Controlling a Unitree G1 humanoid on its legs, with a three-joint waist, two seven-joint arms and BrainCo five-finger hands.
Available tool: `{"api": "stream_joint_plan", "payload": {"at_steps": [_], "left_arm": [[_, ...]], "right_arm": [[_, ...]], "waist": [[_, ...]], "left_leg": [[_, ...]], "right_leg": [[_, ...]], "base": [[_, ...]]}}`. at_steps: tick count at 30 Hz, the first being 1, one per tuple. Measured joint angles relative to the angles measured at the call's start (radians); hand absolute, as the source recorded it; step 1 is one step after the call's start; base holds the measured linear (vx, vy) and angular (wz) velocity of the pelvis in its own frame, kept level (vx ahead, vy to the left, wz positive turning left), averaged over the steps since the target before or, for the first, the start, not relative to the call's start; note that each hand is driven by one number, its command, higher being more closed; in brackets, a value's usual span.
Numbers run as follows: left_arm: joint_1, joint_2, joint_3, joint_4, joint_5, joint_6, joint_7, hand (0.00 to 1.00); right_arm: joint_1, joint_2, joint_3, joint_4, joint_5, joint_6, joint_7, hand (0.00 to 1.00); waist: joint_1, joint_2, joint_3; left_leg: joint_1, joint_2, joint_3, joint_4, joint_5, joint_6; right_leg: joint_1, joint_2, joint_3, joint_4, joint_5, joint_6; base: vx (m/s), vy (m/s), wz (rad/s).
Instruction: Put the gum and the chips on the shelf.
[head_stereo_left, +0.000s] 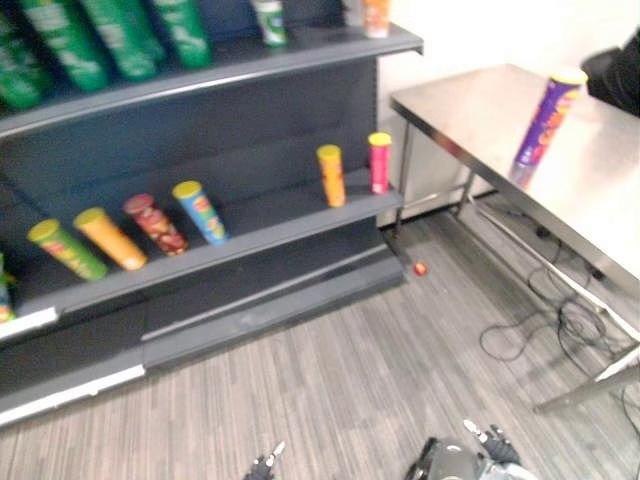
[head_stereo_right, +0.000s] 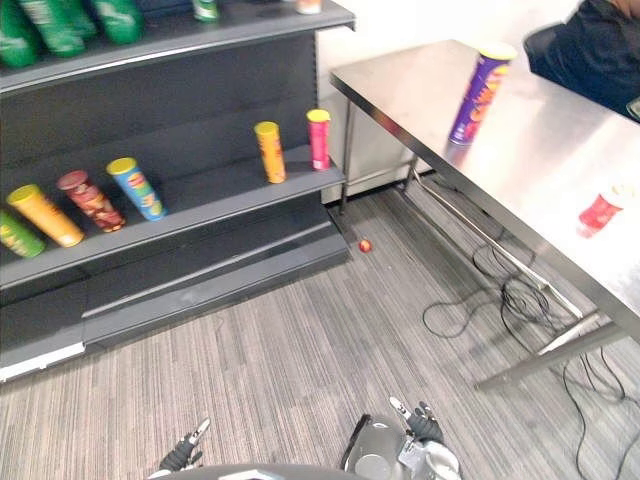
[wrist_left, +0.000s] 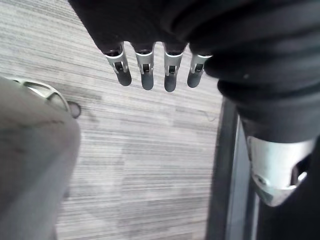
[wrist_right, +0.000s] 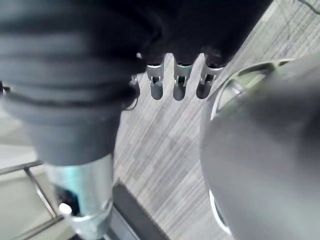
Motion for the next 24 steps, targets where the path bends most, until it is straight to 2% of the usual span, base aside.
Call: {"api": "stream_joint_plan", "payload": {"at_steps": [1,2,3,4,5,7,8,11,13,14,15,16,17,18,19,20,21,22,23,24], "left_arm": [[0.002,0.006,0.002,0.001,0.0,0.0,-0.002,0.0],[0.009,0.028,0.011,0.0,0.001,0.0,-0.01,0.0],[0.008,0.016,0.02,0.01,0.018,0.002,-0.011,0.0],[0.008,0.014,0.021,0.015,0.027,0.002,-0.012,0.0],[0.006,0.013,0.026,0.013,0.038,0.001,-0.016,0.0],[0.002,0.011,0.027,0.013,0.037,0.002,-0.018,0.0],[0.002,0.011,0.026,0.011,0.037,0.002,-0.018,0.0],[0.0,0.008,0.023,0.002,0.037,0.002,-0.017,0.0],[0.0,0.007,0.021,0.0,0.037,0.002,-0.016,0.0],[0.0,0.011,0.021,-0.001,0.037,0.002,-0.015,0.0],[-0.001,0.013,0.02,-0.006,0.036,0.002,-0.011,0.0],[-0.001,0.012,0.02,-0.009,0.033,0.002,-0.01,0.0],[0.002,0.01,0.018,-0.016,0.024,0.001,-0.009,0.0],[0.004,0.009,0.017,-0.016,0.017,0.001,-0.007,0.0],[0.007,0.01,0.016,-0.018,0.014,0.0,-0.005,0.0],[0.009,0.009,0.011,-0.017,0.015,-0.001,0.0,0.0],[0.011,0.006,0.011,-0.017,0.015,0.0,0.006,0.0],[0.007,0.001,0.016,-0.019,0.015,-0.001,0.01,0.0],[0.007,-0.002,0.017,-0.033,0.014,-0.001,0.016,0.0],[0.014,-0.007,0.016,-0.055,0.014,-0.009,0.021,0.0]], "right_arm": [[0.001,0.002,0.0,0.0,0.0,0.0,0.0,0.0],[0.014,0.014,0.001,0.005,-0.001,0.002,0.0,0.0],[0.013,0.005,0.001,0.008,-0.004,0.005,0.0,0.0],[0.013,0.002,0.001,0.009,-0.01,0.005,0.0,0.0],[0.013,-0.002,0.001,0.013,-0.023,0.008,0.001,0.0],[0.022,-0.011,0.007,0.014,-0.025,0.012,0.0,0.0],[0.033,-0.016,0.02,0.013,-0.025,0.012,0.0,0.0],[0.051,-0.026,0.029,0.013,-0.032,0.012,0.0,0.0],[0.056,-0.026,0.03,0.014,-0.03,0.012,0.0,0.0],[0.057,-0.024,0.03,0.017,-0.028,0.012,0.0,0.0],[0.058,-0.026,0.031,0.022,-0.018,0.012,0.0,0.0],[0.058,-0.027,0.031,0.025,-0.013,0.012,0.0,0.0],[0.058,-0.029,0.033,0.033,0.0,0.012,0.0,0.0],[0.062,-0.031,0.039,0.037,0.005,0.012,0.0,0.0],[0.069,-0.032,0.043,0.039,0.011,0.011,-0.001,0.0],[0.075,-0.029,0.05,0.039,0.011,0.011,-0.002,0.0],[0.081,-0.03,0.048,0.034,0.013,0.011,-0.004,0.0],[0.086,-0.029,0.048,0.03,0.014,0.011,-0.005,0.0],[0.094,-0.026,0.047,0.034,0.022,0.012,-0.004,0.0],[0.103,-0.026,0.047,0.034,0.022,0.012,-0.004,0.0]], "waist": [[0.0,-0.013,0.006],[0.002,-0.054,0.01],[0.012,-0.032,0.013],[0.011,-0.026,0.01],[0.009,-0.012,0.006],[0.004,-0.011,0.005],[0.002,-0.01,0.003],[-0.004,-0.012,-0.004],[-0.003,-0.016,-0.012],[-0.004,-0.021,-0.017],[-0.004,-0.019,-0.025],[-0.004,-0.015,-0.028],[-0.003,-0.01,-0.031],[-0.001,-0.004,-0.033],[0.002,-0.011,-0.031],[0.002,-0.005,-0.034],[-0.002,0.002,-0.035],[-0.001,0.004,-0.034],[0.009,0.004,-0.033],[0.025,0.003,-0.033]], "left_leg": [[0.01,-0.002,0.006,-0.002,-0.003,-0.011],[0.033,-0.026,0.004,-0.004,-0.013,-0.039],[0.04,0.008,0.0,-0.011,-0.016,-0.048],[0.039,0.017,-0.01,-0.011,-0.014,-0.044],[0.045,0.034,-0.036,-0.011,-0.011,-0.044],[0.056,0.047,-0.054,-0.012,-0.007,-0.049],[0.055,0.052,-0.057,-0.004,-0.002,-0.056],[0.033,0.057,-0.094,0.042,0.029,-0.107],[0.006,0.059,-0.108,0.105,0.034,-0.115],[-0.018,0.064,-0.11,0.17,0.034,-0.115],[-0.08,0.093,-0.12,0.331,0.041,-0.126],[-0.11,0.113,-0.133,0.411,0.052,-0.13],[-0.158,0.144,-0.15,0.536,0.086,-0.118],[-0.212,0.18,-0.176,0.675,0.177,-0.094],[-0.238,0.192,-0.198,0.758,0.264,-0.072],[-0.265,0.2,-0.219,0.832,0.263,-0.068],[-0.314,0.192,-0.252,0.917,0.178,-0.051],[-0.338,0.18,-0.264,0.94,0.132,-0.04],[-0.377,0.15,-0.277,0.942,0.061,-0.034],[-0.406,0.122,-0.281,0.886,0.025,-0.035]], "right_leg": [[0.0,-0.002,-0.001,-0.08,0.027,0.008],[0.011,-0.007,0.012,-0.218,0.146,-0.041],[0.019,0.041,0.011,-0.215,0.147,-0.081],[0.02,0.056,0.012,-0.221,0.138,-0.085],[0.02,0.072,0.012,-0.215,0.103,-0.084],[0.02,0.08,0.012,-0.188,0.051,-0.069],[0.02,0.079,0.009,-0.176,0.035,-0.065],[0.023,0.06,-0.001,-0.173,0.019,-0.059],[0.022,0.051,0.004,-0.169,0.008,-0.058],[0.022,0.051,0.011,-0.167,0.0,-0.056],[0.032,0.058,0.028,-0.181,-0.006,-0.063],[0.041,0.069,0.037,-0.193,-0.006,-0.063],[0.057,0.088,0.055,-0.211,-0.006,-0.063],[0.084,0.112,0.086,-0.237,-0.007,-0.064],[0.104,0.134,0.119,-0.256,-0.008,-0.065],[0.119,0.146,0.144,-0.266,-0.011,-0.071],[0.131,0.161,0.191,-0.267,-0.012,-0.081],[0.138,0.166,0.214,-0.269,-0.012,-0.085],[0.155,0.175,0.264,-0.28,-0.012,-0.085],[0.167,0.178,0.313,-0.285,-0.012,-0.084]], "base": [[0.23,-0.181,-0.42],[0.26,-0.212,-0.48],[0.28,-0.232,-0.46],[0.28,-0.228,-0.46],[0.25,-0.232,-0.19],[0.21,-0.189,-0.05],[0.15,-0.108,0.1],[0.12,-0.047,0.12],[0.12,-0.031,0.01],[0.14,-0.087,-0.2],[0.15,-0.102,-0.29],[0.17,-0.103,-0.48],[0.17,-0.065,-0.7],[0.18,-0.042,-0.93],[0.21,0.013,-1.03],[0.24,0.031,-1.05],[0.24,0.042,-0.92],[0.23,0.059,-1.04],[0.22,0.102,-1.22],[0.21,0.124,-1.32]]}}
